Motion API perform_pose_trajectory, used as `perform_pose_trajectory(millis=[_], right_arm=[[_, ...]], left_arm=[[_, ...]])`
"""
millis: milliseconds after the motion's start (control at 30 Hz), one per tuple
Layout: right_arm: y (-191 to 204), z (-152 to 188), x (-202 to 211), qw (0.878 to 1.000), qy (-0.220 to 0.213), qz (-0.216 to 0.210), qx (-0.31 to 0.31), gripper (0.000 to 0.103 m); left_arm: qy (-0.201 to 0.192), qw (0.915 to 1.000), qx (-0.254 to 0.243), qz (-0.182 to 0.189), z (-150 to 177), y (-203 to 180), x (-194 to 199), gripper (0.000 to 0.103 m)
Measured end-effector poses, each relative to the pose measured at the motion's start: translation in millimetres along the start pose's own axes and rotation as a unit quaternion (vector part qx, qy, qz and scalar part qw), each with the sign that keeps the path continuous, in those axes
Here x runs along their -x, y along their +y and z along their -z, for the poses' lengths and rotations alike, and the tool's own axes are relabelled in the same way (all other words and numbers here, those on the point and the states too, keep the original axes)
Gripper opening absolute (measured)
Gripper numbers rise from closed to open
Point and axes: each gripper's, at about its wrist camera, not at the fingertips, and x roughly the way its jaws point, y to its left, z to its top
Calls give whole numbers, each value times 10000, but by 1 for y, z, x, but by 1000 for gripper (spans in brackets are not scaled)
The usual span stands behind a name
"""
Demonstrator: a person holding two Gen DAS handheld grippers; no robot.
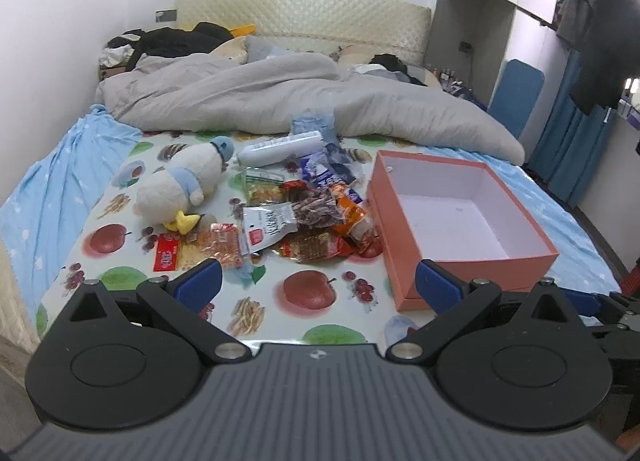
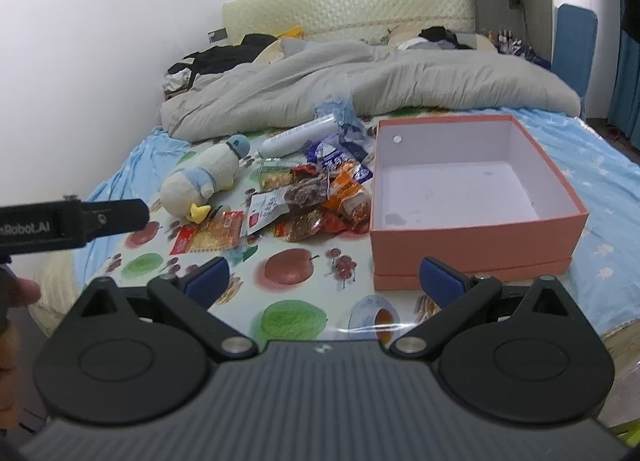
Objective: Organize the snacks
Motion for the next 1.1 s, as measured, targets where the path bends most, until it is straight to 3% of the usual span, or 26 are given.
perform_pose_trajectory(millis=[400, 567, 700, 833, 1000, 1100], right_arm=[[2, 14, -28, 9997, 54, 237, -6, 103], [0, 20, -47, 9996, 180, -23, -223, 100], [6, 22, -60, 9996, 69, 71, -256, 100], [7, 24, -70, 9996, -136, 17, -238, 100], [10, 32, -88, 9996, -246, 23, -115, 100], [11, 38, -105, 9995, -159, -11, -257, 100]], left_arm=[[158, 9994, 34, 297, 8, 16, -42, 103], [184, 9985, -30, 513, 7, 24, -63, 103], [263, 9979, -45, 598, 7, 30, -83, 103], [316, 9971, 102, 689, 7, 43, -115, 103], [235, 9983, -337, 416, 3, 44, -159, 103], [590, 9952, -260, 732, 0, 51, -188, 103]])
